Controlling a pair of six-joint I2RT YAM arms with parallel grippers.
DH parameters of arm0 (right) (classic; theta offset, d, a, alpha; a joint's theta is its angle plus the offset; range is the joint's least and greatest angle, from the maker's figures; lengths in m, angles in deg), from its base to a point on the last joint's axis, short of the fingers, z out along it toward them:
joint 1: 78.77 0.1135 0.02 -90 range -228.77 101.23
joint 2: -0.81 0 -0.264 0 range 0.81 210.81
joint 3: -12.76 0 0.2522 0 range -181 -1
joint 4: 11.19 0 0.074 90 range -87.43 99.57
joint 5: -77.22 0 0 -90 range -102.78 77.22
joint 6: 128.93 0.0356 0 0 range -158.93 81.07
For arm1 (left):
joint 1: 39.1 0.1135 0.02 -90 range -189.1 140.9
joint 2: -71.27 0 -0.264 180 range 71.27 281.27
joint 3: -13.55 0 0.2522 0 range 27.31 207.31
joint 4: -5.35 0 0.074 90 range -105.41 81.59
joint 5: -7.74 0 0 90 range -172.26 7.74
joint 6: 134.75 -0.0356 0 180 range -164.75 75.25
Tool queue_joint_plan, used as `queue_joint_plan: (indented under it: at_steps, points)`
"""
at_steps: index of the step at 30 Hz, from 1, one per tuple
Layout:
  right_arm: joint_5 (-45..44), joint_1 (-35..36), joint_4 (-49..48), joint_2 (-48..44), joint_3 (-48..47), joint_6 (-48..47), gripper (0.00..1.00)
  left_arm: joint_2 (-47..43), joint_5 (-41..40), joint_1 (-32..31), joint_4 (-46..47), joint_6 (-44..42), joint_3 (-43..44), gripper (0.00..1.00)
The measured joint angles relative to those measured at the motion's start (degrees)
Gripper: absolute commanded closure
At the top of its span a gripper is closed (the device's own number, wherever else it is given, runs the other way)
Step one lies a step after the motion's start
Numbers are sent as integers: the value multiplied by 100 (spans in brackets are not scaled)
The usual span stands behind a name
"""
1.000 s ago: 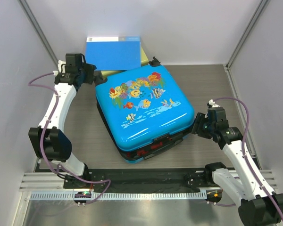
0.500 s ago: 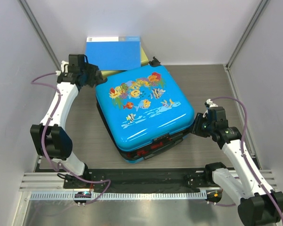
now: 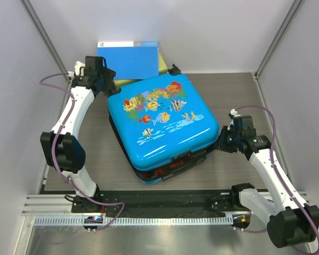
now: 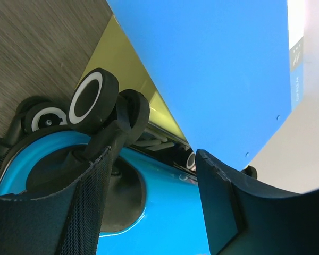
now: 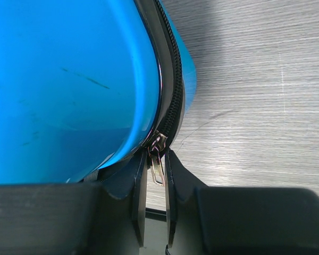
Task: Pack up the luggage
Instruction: Zip the luggage at the center of the board.
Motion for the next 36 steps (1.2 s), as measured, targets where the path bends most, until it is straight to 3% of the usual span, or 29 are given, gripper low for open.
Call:
queue_joint_plan:
  at_steps: [15,24,33,36]
  points:
    - [24,-4,90,24,-85,-79,93,101,-863,-234,-387,-570,133,33]
    - [24,-4,90,26,-85,-83,94,109,-855,-280,-866,-739,66,36]
    - [33,-4,125,24,-109,-105,96,133,-772,-205,-789,-817,37,73]
    - [33,-4,142,15,-114,-98,98,85,-833,-166,-710,-852,33,90]
